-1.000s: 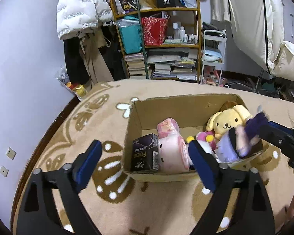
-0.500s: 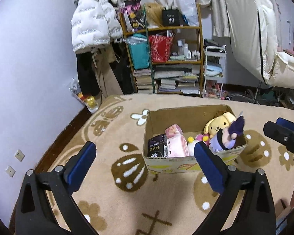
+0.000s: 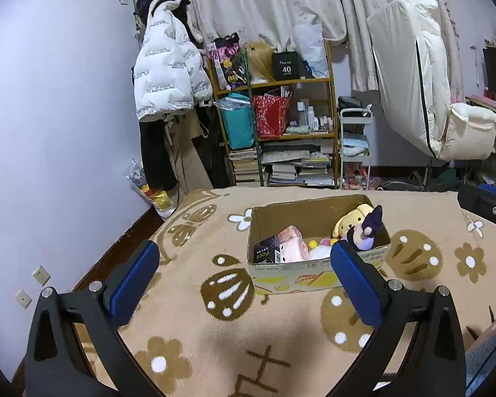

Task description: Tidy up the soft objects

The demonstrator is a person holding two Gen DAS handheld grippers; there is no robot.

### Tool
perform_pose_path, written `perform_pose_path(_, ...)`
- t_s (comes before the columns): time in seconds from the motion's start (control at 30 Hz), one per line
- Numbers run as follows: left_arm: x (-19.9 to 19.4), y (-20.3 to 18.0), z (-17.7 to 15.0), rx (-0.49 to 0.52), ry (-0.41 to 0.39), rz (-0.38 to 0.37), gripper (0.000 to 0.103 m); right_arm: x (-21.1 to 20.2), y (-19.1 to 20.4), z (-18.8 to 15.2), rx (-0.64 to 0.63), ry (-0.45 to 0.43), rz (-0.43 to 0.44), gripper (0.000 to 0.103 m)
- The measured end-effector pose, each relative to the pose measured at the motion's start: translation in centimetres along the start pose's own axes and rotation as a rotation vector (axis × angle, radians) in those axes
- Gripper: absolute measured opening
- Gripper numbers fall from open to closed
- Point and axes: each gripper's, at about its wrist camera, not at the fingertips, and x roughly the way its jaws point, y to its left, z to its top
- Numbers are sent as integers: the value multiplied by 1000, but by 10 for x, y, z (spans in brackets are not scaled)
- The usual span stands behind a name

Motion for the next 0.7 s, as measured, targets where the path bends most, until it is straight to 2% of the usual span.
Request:
perform_pose_path(0.33,-18,6,-10,-39,-38,11,102,-22,1,-15,-53,-42,-41,103)
perform_pose_path(0.7,-12,-1,-29,-1,-23,27,102,-17,-4,-31,-72,-25,-71,103)
